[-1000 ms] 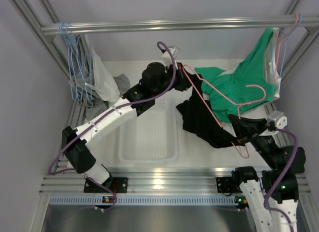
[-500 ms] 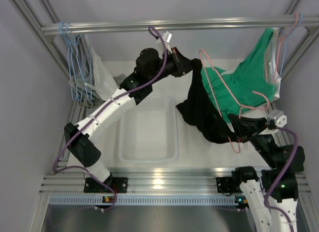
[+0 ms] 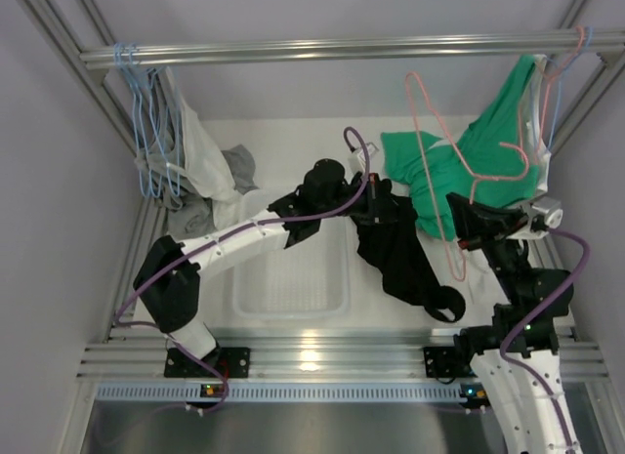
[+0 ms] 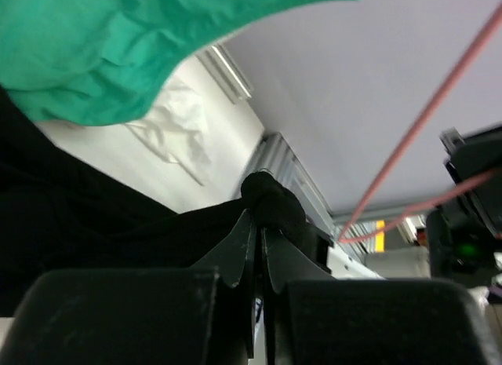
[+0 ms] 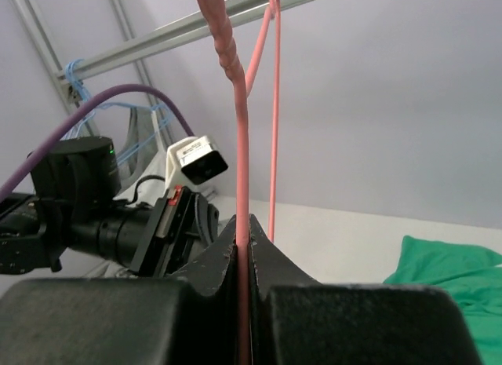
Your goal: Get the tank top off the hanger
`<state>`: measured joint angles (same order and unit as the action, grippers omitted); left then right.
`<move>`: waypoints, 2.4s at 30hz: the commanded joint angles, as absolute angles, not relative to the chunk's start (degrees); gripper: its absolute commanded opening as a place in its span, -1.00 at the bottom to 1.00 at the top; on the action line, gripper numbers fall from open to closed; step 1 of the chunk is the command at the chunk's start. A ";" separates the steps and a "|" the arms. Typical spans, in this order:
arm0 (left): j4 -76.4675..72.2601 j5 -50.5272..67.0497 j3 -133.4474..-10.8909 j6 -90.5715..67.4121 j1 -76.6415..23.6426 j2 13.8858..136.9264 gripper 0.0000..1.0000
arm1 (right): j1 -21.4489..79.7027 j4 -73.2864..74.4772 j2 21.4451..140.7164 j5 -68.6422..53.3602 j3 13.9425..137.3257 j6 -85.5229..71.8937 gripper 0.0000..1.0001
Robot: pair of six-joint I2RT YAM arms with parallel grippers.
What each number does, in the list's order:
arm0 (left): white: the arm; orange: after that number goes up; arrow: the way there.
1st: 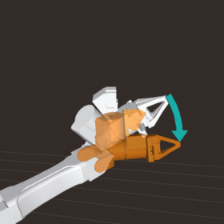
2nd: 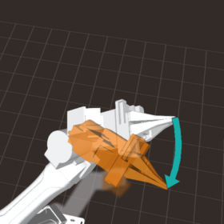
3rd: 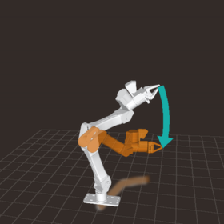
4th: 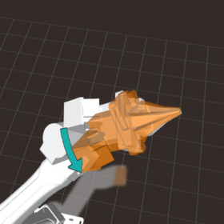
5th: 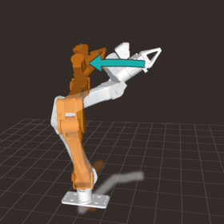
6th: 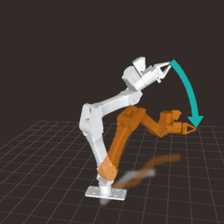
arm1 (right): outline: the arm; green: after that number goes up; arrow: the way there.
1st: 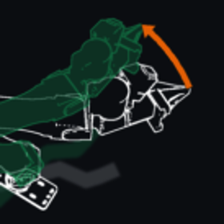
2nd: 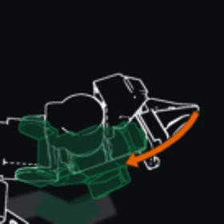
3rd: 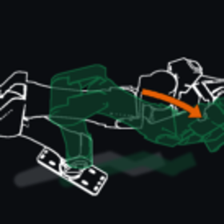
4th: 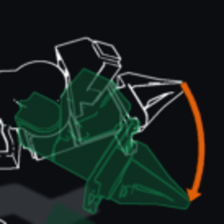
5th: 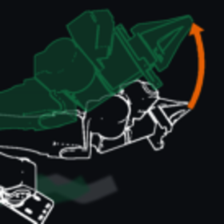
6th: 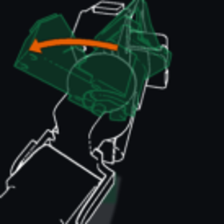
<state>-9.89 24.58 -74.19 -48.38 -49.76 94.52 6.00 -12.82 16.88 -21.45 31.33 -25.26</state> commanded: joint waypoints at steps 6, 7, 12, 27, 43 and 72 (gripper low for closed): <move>-16.15 32.92 -76.90 -45.39 -52.03 97.65 -1.00 | 6.50 -29.32 29.25 -18.63 37.40 -24.27 -1.00; -12.43 29.39 -77.34 -42.57 -52.21 97.56 -1.00 | 6.59 -25.87 29.96 -18.11 39.62 -22.52 -1.00; -2.91 15.83 -75.59 -35.25 -52.21 98.09 -0.09 | 6.77 -4.17 31.11 -14.51 51.65 -19.25 -1.00; 20.81 -11.48 -74.97 -21.98 -54.14 75.33 0.98 | 6.77 34.70 39.03 -12.13 71.63 -15.03 -1.00; 26.63 -17.84 -74.00 -18.55 -54.05 66.71 0.98 | 6.86 36.66 45.87 -10.12 75.94 -9.67 -1.00; 29.71 -20.83 -67.59 -16.96 -54.05 60.47 0.98 | 20.83 34.72 77.07 6.59 103.71 -7.12 -1.00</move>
